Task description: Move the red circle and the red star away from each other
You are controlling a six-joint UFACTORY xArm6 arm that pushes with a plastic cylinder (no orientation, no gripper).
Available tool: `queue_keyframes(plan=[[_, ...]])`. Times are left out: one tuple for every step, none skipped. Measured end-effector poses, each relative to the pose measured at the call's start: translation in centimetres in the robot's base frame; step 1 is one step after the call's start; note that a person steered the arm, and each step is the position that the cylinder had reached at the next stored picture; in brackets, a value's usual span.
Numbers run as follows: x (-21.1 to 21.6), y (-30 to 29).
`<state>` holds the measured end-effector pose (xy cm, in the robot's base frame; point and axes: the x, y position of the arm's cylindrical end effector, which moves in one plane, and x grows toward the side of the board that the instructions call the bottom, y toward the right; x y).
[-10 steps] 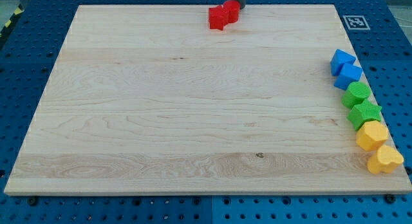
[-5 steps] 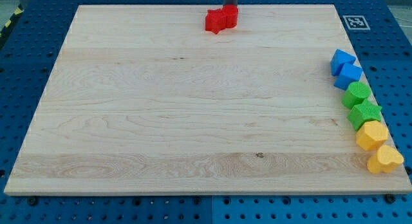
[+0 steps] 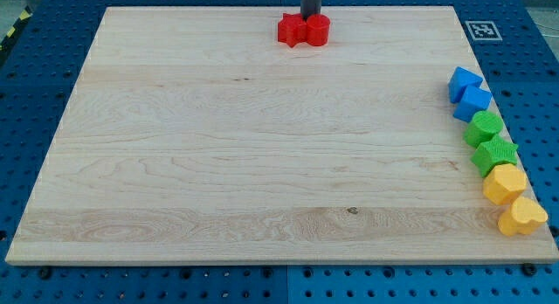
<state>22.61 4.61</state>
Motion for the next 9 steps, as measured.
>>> queue_keyframes(plan=[[1.4,0.0],[3.1,0.1],[3.7,0.2],[4.4,0.3],[5.7,0.5],[5.7,-1.8],[7.5,-2.4],[8.5,-2.4],[8.6,-2.4]])
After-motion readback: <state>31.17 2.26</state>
